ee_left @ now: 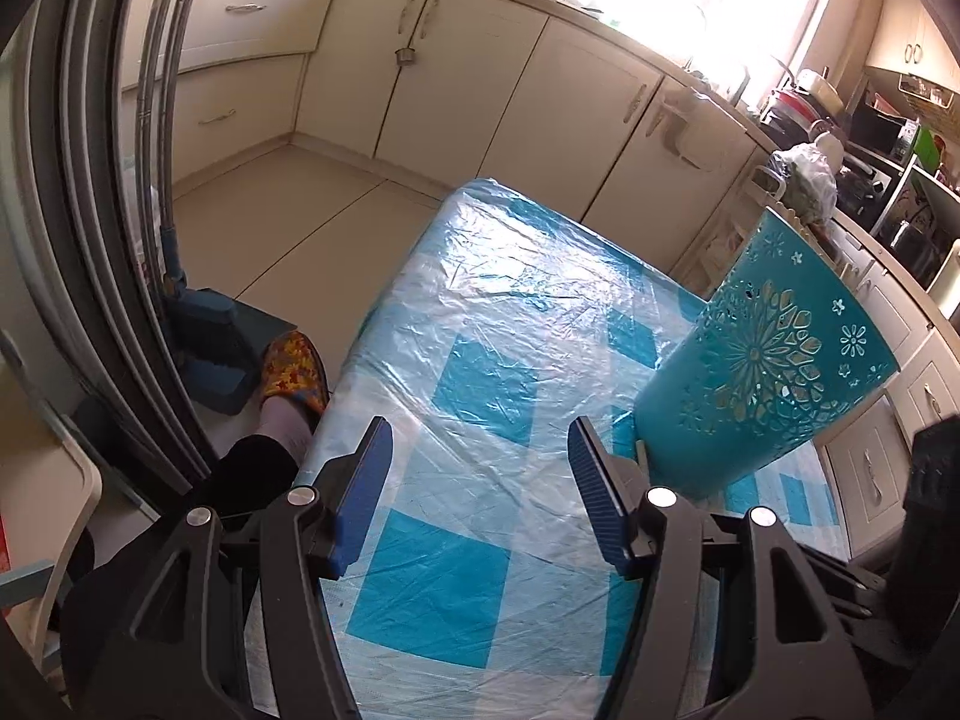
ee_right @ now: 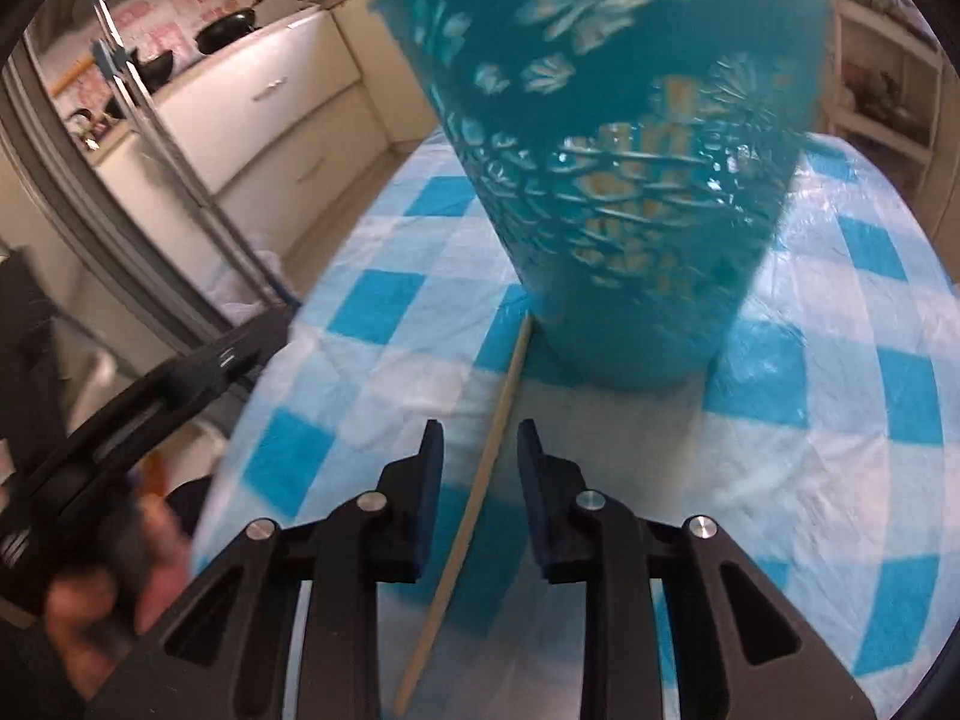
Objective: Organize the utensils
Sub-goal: 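Lower the right tool onto the last chopstick and close it, then lift the chopstick with the right tool over the basket and release it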
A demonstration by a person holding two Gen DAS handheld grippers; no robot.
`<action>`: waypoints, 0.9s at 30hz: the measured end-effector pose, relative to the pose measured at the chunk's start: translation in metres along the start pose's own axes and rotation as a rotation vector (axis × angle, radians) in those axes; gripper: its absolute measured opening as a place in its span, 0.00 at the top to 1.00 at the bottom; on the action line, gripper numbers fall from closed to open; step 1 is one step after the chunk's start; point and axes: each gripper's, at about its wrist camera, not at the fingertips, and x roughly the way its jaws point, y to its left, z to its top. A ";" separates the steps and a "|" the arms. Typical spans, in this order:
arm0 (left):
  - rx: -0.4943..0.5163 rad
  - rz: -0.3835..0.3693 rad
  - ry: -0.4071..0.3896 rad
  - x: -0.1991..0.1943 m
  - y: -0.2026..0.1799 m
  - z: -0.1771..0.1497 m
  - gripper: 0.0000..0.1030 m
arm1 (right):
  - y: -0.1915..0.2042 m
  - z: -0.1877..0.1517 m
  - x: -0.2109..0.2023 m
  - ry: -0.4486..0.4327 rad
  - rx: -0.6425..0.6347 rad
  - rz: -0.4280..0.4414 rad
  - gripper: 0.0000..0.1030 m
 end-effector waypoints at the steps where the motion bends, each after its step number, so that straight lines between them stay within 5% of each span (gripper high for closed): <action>1: -0.003 0.000 0.001 0.001 0.002 -0.001 0.44 | 0.005 0.003 0.008 -0.005 -0.017 -0.029 0.74; 3: -0.016 -0.001 0.008 0.002 0.006 -0.003 0.44 | 0.013 0.007 0.018 -0.004 -0.044 -0.082 0.74; 7: -0.037 -0.001 0.012 0.004 0.013 -0.004 0.44 | 0.022 -0.001 0.030 -0.004 -0.145 -0.173 0.93; 10: -0.048 -0.002 0.014 0.006 0.016 -0.006 0.44 | 0.024 -0.007 0.017 0.012 -0.180 -0.131 0.94; 12: -0.052 -0.006 0.008 0.005 0.017 -0.006 0.44 | 0.023 -0.008 -0.013 -0.024 -0.166 -0.030 0.94; 15: -0.043 -0.004 0.012 0.007 0.016 -0.007 0.44 | 0.030 -0.001 -0.077 -0.158 -0.132 0.144 0.94; 18: -0.022 0.002 0.015 0.007 0.013 -0.008 0.44 | 0.031 0.031 -0.151 -0.407 -0.134 0.231 0.94; 23: -0.003 0.009 0.013 0.008 0.009 -0.010 0.44 | 0.015 0.099 -0.203 -0.751 -0.108 0.176 0.94; 27: 0.004 0.010 0.008 0.007 0.007 -0.011 0.44 | -0.006 0.138 -0.179 -0.836 -0.039 0.074 0.94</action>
